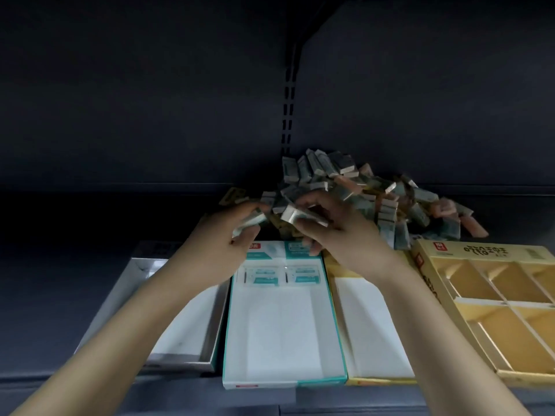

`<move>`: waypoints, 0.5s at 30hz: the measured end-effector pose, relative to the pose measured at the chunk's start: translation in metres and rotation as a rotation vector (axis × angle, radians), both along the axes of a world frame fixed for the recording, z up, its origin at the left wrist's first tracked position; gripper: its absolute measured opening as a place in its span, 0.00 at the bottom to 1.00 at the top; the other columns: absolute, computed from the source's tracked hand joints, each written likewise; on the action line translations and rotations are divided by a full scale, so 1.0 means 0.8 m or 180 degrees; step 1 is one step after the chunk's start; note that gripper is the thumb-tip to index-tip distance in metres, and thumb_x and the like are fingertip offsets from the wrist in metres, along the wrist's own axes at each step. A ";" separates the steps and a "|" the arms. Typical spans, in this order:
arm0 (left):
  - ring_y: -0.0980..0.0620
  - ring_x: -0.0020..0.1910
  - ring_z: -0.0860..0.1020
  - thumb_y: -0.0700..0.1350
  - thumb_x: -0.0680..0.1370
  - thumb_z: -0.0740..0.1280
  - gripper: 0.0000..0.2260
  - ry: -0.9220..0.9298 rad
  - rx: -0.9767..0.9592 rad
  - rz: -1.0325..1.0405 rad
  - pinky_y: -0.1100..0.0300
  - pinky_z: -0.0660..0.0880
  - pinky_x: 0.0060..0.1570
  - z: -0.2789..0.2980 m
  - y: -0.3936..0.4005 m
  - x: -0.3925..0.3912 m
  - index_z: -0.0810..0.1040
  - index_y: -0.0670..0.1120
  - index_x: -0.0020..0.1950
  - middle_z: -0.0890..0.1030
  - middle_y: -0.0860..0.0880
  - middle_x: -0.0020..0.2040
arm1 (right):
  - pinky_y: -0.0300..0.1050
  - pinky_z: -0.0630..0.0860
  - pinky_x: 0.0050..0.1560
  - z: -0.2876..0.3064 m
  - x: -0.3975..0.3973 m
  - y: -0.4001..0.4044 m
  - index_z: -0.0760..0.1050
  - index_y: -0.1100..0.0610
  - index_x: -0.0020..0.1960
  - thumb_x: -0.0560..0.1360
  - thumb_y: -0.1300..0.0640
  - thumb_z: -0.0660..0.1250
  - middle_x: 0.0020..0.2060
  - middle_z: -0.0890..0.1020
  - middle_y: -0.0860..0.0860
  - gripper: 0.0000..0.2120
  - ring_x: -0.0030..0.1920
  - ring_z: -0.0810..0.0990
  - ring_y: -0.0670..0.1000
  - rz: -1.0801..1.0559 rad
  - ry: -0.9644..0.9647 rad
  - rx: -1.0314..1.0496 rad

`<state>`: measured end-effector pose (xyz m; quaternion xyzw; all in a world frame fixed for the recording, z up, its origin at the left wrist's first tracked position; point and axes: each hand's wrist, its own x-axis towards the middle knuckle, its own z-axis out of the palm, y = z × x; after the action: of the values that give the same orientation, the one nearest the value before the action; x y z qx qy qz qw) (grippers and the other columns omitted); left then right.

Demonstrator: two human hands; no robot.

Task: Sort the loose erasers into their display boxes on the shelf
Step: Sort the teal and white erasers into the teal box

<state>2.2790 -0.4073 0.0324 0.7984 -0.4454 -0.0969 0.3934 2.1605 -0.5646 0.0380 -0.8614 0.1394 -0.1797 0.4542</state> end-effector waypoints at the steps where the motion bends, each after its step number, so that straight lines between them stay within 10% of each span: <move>1: 0.64 0.57 0.74 0.44 0.80 0.60 0.15 0.0063 -0.0049 -0.0068 0.72 0.67 0.53 -0.001 0.002 -0.001 0.72 0.65 0.58 0.77 0.64 0.56 | 0.37 0.76 0.39 -0.001 0.000 0.002 0.72 0.39 0.46 0.76 0.54 0.66 0.38 0.80 0.39 0.08 0.33 0.81 0.40 0.0013 0.0052 -0.0154; 8: 0.67 0.68 0.60 0.55 0.80 0.51 0.12 -0.0146 -0.0038 -0.0354 0.72 0.54 0.65 -0.015 0.011 0.000 0.61 0.72 0.60 0.66 0.65 0.66 | 0.38 0.75 0.51 -0.013 -0.006 -0.001 0.80 0.44 0.49 0.73 0.47 0.68 0.44 0.83 0.37 0.06 0.47 0.80 0.37 0.0097 0.0154 -0.0018; 15: 0.67 0.61 0.55 0.62 0.73 0.49 0.25 -0.1025 0.0067 -0.0311 0.84 0.46 0.56 -0.024 0.008 0.005 0.55 0.62 0.71 0.61 0.64 0.60 | 0.47 0.74 0.61 -0.019 -0.010 -0.003 0.77 0.39 0.56 0.73 0.55 0.70 0.54 0.81 0.38 0.15 0.55 0.78 0.40 0.0157 0.0020 -0.0188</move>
<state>2.2829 -0.4008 0.0129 0.7850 -0.5400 0.0086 0.3034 2.1527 -0.5668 0.0231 -0.8781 0.1142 -0.1699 0.4324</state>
